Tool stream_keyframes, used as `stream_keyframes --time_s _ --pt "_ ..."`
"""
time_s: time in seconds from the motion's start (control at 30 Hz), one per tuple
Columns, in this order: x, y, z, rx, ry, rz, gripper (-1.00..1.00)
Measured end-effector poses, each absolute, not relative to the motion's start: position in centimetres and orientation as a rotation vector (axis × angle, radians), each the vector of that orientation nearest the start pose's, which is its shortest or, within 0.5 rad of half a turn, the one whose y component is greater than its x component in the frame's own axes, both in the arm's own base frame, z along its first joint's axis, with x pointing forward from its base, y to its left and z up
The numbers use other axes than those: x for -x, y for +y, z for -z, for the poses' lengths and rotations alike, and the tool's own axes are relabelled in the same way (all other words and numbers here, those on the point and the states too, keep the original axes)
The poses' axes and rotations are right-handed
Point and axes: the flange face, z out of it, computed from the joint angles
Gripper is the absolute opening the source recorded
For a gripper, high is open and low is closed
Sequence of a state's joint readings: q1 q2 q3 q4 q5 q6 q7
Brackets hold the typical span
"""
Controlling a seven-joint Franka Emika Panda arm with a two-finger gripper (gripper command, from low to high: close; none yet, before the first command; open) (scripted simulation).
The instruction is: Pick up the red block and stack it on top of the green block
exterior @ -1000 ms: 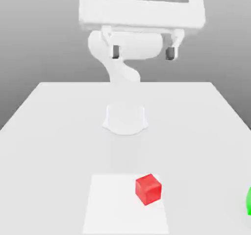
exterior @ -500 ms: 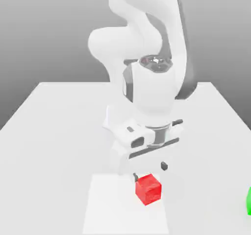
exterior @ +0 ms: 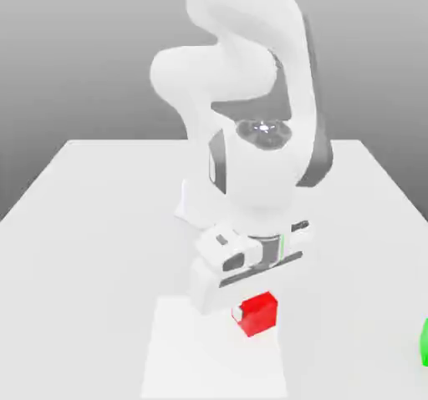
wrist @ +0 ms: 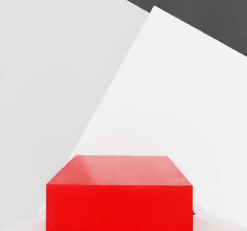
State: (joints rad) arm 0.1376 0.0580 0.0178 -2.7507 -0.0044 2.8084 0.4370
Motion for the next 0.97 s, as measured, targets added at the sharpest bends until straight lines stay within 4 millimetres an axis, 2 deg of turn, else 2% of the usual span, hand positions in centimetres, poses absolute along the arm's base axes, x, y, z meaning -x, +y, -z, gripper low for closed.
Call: stream_keyframes --time_s 0.1,0.27,0.37,0.47,0.5,0.6,0.63,0.8,0.83,0.9,0.97 --pt "-40.2 10.7 -21.2 3.128 0.366 -0.006 -1.00" --pt "-42.6 19.8 -22.4 3.142 0.311 -0.008 -1.00" --pt "-42.8 26.0 -23.2 3.142 0.272 -0.006 -1.00" --pt "-42.2 32.4 -24.3 3.135 0.240 -0.003 -1.00" --pt "-42.1 33.5 -23.7 3.133 0.236 -0.002 -1.00" --pt "-42.0 34.4 -19.8 3.132 0.233 -0.001 -1.00" --pt "-41.9 34.5 -18.8 3.132 0.232 -0.001 1.00" --pt "-41.9 34.5 -18.8 3.132 0.232 -0.001 1.00" --pt "-41.9 34.5 -18.2 3.133 0.231 -0.001 1.00" --pt "-41.9 34.5 -19.9 3.132 0.233 0.001 1.00" --pt "-41.9 34.5 -22.6 3.133 0.233 0.001 1.00"
